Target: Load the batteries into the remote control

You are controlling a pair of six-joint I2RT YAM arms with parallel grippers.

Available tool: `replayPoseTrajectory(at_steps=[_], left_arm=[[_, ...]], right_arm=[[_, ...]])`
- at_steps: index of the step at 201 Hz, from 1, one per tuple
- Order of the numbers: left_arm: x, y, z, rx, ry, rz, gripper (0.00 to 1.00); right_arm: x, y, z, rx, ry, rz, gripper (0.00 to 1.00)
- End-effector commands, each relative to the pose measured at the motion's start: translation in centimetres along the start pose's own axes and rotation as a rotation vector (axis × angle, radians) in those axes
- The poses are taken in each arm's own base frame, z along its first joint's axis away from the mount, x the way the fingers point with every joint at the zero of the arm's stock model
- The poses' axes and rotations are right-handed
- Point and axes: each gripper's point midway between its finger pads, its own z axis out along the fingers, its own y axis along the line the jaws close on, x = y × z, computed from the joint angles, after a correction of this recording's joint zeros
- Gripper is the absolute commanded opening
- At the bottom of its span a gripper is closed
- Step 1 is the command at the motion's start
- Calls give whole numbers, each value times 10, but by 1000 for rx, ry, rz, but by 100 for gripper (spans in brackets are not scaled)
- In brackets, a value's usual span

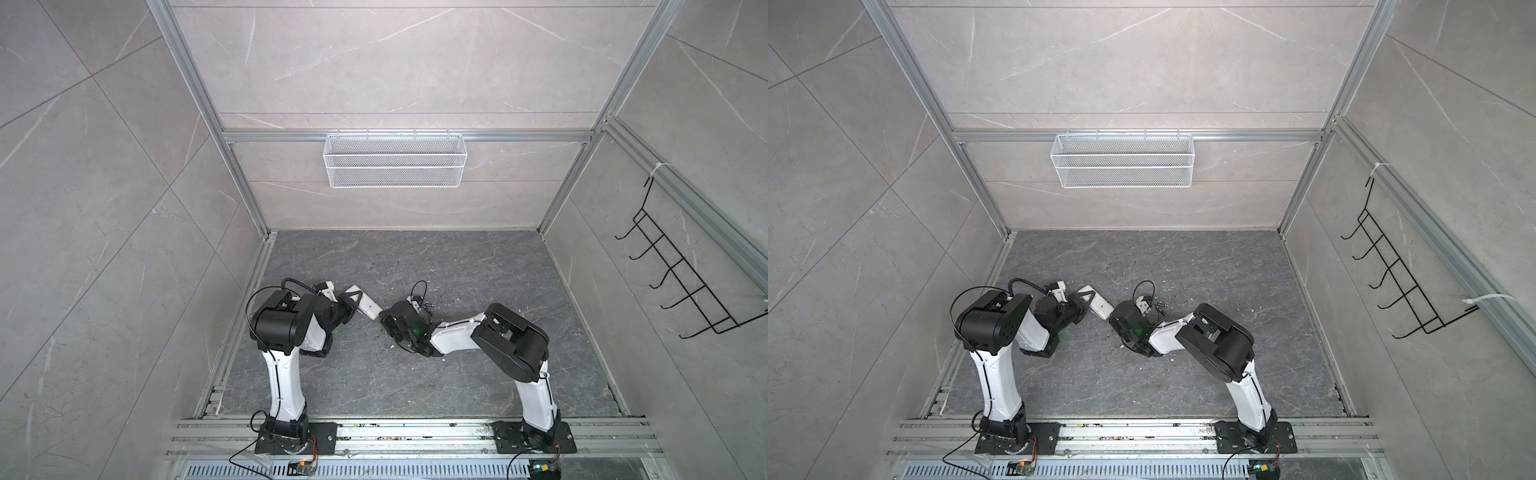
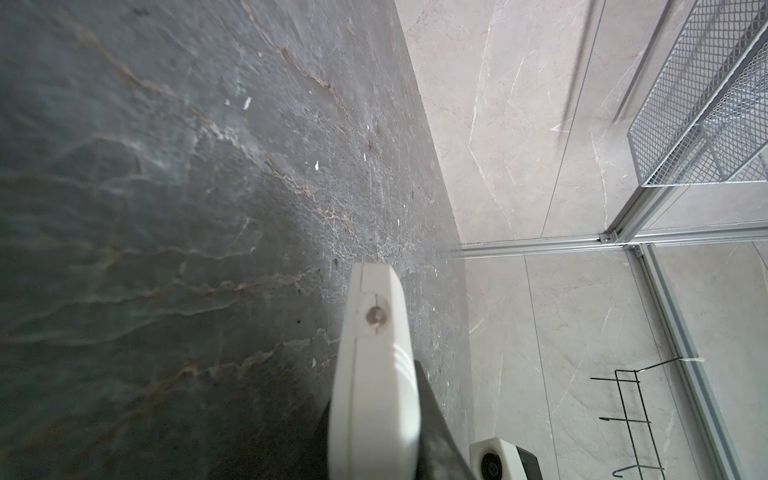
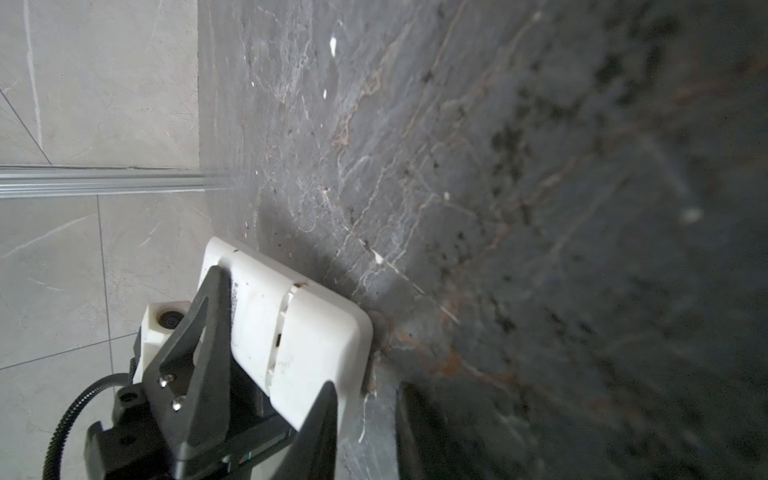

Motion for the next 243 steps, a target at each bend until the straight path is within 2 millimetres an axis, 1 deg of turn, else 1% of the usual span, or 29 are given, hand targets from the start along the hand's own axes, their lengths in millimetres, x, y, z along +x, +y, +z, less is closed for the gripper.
replayPoseTrajectory(at_steps=[1,15,35,50,66,75,92,111,125,162,179,193,224,243], left_arm=[[-6,-18,1,61,-20,78,0],[-6,-19,1,62,-21,80,0],[-7,-17,1,59,-20,75,0],[-6,-16,2,57,-15,69,0],[-5,-16,2,59,-12,65,0],[-6,-15,2,57,-13,63,0],[-6,-15,2,58,-13,62,0],[-5,-16,3,62,-10,61,0],[-5,-17,2,64,-9,64,0],[-5,-17,3,65,-6,59,0],[-5,-18,3,66,-4,56,0],[-4,-17,3,65,-2,52,0],[-5,-16,3,65,-1,48,0],[-5,-16,4,66,0,46,0]], right_arm=[[0,-47,-7,168,-1,-83,30],[0,-37,-8,125,-1,-86,36],[0,-21,-11,64,6,-81,52],[3,-14,-10,42,19,-68,63],[7,-7,-4,35,39,-48,67],[11,-10,2,53,56,-24,68],[20,-12,12,59,84,33,69],[22,-19,19,89,80,81,69],[22,-24,22,117,73,96,67],[20,-27,23,186,58,91,63],[21,-31,23,241,59,89,63],[22,-39,22,288,62,95,62],[21,-50,19,339,45,121,59],[22,-49,19,358,49,120,57]])
